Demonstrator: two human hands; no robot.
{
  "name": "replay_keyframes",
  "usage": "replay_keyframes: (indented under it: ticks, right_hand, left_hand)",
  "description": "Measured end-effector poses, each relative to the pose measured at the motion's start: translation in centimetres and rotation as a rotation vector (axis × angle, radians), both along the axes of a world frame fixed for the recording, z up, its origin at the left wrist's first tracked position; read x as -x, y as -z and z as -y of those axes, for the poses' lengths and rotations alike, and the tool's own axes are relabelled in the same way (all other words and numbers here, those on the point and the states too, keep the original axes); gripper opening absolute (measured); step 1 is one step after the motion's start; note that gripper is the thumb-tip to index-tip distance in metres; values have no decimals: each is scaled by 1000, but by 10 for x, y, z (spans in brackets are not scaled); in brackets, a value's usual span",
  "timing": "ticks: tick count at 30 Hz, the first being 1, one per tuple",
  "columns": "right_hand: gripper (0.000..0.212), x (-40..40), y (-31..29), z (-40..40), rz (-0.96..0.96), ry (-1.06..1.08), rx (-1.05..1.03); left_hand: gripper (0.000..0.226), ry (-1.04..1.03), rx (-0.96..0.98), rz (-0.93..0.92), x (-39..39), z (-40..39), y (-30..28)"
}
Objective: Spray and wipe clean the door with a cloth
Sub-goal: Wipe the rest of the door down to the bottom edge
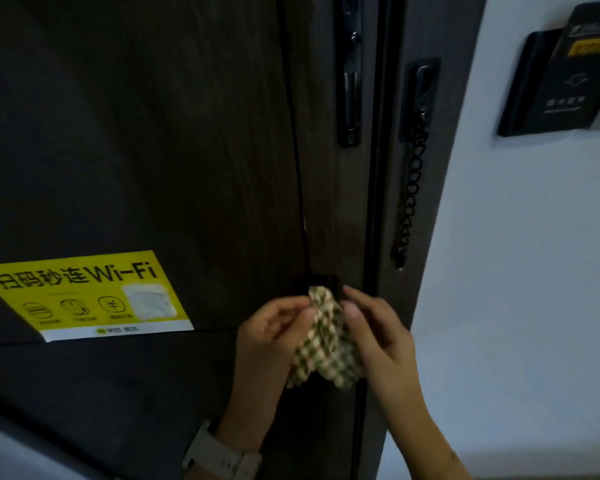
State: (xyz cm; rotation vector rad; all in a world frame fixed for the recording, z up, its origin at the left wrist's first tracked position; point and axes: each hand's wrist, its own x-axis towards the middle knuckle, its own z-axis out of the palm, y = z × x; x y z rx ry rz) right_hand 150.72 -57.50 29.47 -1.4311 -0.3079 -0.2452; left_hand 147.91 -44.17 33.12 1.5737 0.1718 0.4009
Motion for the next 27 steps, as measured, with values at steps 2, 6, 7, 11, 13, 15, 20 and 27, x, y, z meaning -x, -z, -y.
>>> replay_keyframes:
  ticks: [2, 6, 7, 11, 13, 15, 20, 27]
  right_hand:
    - [25, 2, 7, -15, -52, -132, 18]
    - [16, 3, 11, -40, -50, -139, 38]
    - [15, 3, 9, -44, -62, -124, 13]
    - [11, -4, -10, -50, 60, 152, -23]
    - [11, -16, -27, -46, 207, 364, 27]
    - [17, -30, -48, -43, 336, 536, 103]
    - [19, -66, -85, -62, 654, 798, 309]
    - [20, -80, -46, -71, 806, 852, 528]
  left_hand:
    - [19, -15, 34, -80, 8, -7, 13]
    - [21, -54, 36, -51, 13, -30, 26]
    - [21, -52, 32, -34, 13, -36, 27]
    - [28, -89, -217, 147, 3, -62, 25]
    - [32, -158, -458, 300, -7, -74, 23]
    - [37, -246, -641, 370, -17, -84, 20]
    - [67, -422, -851, 405, -42, -98, 10]
    - [94, -444, -1033, 320, -64, -106, 19]
